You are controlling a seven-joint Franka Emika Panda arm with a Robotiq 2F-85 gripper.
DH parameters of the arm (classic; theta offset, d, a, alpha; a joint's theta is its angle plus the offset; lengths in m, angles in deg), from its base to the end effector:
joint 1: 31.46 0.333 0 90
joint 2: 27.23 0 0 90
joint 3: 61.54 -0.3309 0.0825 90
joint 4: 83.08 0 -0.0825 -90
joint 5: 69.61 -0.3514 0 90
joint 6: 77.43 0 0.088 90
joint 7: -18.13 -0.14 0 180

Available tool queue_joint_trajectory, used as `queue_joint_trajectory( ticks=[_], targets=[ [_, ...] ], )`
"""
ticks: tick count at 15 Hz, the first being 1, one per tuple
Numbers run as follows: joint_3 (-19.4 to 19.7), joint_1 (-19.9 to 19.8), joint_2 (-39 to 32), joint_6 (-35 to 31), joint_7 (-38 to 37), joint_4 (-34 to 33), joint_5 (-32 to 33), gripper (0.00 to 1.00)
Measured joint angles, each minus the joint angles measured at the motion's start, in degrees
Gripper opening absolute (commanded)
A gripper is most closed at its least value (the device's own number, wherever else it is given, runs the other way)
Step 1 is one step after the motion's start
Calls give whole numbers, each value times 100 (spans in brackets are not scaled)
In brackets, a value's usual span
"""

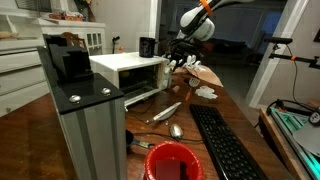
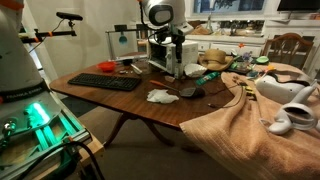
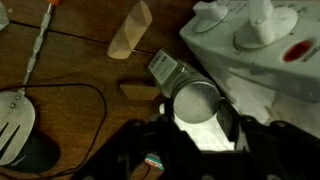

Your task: Put the metal lid on the salt cellar

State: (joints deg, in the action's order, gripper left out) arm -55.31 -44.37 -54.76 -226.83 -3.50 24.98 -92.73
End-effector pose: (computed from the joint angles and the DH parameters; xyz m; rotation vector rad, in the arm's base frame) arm 0.6150 -0.2096 0.2815 -2.5489 1.4193 -0.3549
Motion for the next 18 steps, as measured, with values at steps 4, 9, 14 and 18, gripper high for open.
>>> queue_joint_trajectory(
  ticks=[4,9,14,18],
  targets=[
    [0,7,-89,0,0,-72,0,22],
    [6,22,-169,0,0,-157,1,22],
    [29,51,-221,0,0,-165,9,80],
    [59,54,-226,0,0,-165,14,100]
  ],
)
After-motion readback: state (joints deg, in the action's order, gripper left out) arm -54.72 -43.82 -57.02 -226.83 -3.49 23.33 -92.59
